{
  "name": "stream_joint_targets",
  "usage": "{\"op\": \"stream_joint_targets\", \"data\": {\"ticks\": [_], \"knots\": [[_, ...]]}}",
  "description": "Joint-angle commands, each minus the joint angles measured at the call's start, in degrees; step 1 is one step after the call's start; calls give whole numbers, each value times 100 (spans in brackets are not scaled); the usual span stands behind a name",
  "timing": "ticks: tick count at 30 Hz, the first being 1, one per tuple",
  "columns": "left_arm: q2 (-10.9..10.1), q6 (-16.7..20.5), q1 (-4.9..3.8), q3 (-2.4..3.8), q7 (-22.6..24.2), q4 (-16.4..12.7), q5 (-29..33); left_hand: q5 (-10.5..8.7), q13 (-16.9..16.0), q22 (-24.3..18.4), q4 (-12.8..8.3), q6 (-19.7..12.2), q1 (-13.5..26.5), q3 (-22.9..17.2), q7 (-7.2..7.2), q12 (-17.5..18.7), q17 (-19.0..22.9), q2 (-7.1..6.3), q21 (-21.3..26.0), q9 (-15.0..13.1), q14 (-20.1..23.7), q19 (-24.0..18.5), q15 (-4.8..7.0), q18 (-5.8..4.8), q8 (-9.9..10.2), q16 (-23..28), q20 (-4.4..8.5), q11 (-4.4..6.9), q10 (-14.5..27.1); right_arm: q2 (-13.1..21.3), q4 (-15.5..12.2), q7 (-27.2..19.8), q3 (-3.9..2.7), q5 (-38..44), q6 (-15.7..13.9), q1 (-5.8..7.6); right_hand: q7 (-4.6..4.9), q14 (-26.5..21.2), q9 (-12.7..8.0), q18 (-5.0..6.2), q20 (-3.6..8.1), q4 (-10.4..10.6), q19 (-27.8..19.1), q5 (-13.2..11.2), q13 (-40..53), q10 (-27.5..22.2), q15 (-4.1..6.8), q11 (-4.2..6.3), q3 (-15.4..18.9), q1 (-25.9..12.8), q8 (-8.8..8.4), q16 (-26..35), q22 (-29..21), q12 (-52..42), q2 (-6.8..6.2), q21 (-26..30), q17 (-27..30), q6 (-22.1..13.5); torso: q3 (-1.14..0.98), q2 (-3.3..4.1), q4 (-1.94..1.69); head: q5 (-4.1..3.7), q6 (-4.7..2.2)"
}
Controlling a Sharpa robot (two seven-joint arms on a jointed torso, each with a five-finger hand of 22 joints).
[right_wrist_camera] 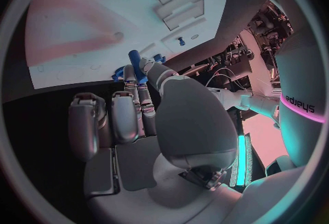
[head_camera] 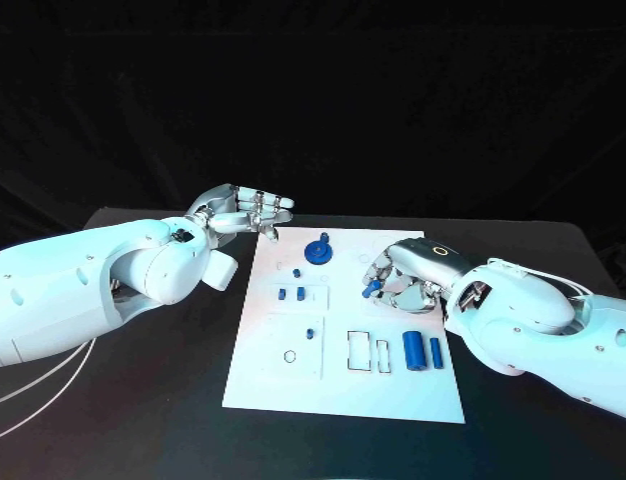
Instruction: Assemble the parts on the task board
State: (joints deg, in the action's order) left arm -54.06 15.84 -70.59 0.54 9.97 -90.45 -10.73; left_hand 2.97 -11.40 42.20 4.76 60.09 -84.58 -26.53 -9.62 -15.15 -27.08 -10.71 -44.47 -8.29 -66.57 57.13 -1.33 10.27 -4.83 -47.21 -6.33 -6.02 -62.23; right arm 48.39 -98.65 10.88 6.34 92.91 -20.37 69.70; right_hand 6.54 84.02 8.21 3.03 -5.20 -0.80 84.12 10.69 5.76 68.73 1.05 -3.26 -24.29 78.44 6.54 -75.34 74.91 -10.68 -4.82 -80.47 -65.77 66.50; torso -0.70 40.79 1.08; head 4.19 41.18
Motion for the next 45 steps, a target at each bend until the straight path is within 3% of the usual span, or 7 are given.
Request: {"op": "stream_joint_targets", "data": {"ticks": [1,6,12,18,21,26,45], "knots": [[33,-103,7,0,17,8,43,17,4,-7,3,-5,-15,23,-19,-22,8,35,15,7,37,35,-11,28,22,39,-23,12,31,-1,-205,-94,-6,-211,-239,17,33,195,12,-75,35,3,96,13,-2,16,25,7,-38,3,8,-22,966,4,36,-29,-6,18,0,-24,-3,16,9],[63,-110,16,-4,18,31,55,17,4,-7,3,-5,-15,23,-19,-22,8,35,15,7,37,35,-11,28,22,39,-23,12,31,-196,-367,-180,-8,-377,-224,-26,38,193,13,-74,35,-1,92,22,-2,12,23,4,-42,5,5,-19,963,11,33,-22,0,12,-1,-13,2,76,15],[99,-115,26,-8,21,52,66,17,4,-7,3,-5,-15,23,-19,-22,8,35,15,7,37,35,-11,28,22,39,-23,12,31,-613,-428,-321,2,-301,-210,-216,48,191,18,-71,34,-12,85,48,-3,5,19,-3,-52,11,-2,-19,958,25,29,-10,5,0,1,-10,-2,125,53],[160,-128,32,-10,19,62,75,17,4,-7,3,-5,-15,23,-19,-22,8,35,15,7,37,35,-11,28,22,39,-23,12,31,-1087,-266,-434,32,-210,-162,-446,56,189,21,-69,33,-19,80,68,-3,-1,14,-9,-60,13,-7,-17,954,36,28,0,11,-9,4,-1,-13,142,53],[194,-138,36,-12,13,74,78,17,4,-7,3,-5,-15,23,-19,-22,8,35,15,7,37,35,-11,28,22,39,-23,12,31,-1293,-109,-465,54,-160,-107,-554,57,188,22,-66,32,-21,74,74,-3,-2,13,-10,-62,14,-9,-14,948,39,29,11,17,-11,4,0,0,198,76],[234,-150,42,-14,5,90,116,17,4,-7,3,-5,-15,23,-19,-22,8,35,15,7,37,35,-11,28,22,39,-23,12,31,-1492,97,-479,86,-114,-24,-661,59,187,22,-65,32,-22,71,77,-3,-3,13,-12,-63,14,-10,-13,946,40,29,15,19,-13,3,5,-1,220,97],[208,-157,44,-18,-10,82,138,16,5,-10,-2,-6,-19,30,-20,-31,16,46,20,7,38,35,-11,28,20,42,-24,11,37,-1561,364,-220,117,258,464,-753,66,183,30,-63,28,-17,67,94,1,5,5,-20,-54,-13,-11,-7,944,49,19,22,33,-15,-2,-2,5,260,166]]}}
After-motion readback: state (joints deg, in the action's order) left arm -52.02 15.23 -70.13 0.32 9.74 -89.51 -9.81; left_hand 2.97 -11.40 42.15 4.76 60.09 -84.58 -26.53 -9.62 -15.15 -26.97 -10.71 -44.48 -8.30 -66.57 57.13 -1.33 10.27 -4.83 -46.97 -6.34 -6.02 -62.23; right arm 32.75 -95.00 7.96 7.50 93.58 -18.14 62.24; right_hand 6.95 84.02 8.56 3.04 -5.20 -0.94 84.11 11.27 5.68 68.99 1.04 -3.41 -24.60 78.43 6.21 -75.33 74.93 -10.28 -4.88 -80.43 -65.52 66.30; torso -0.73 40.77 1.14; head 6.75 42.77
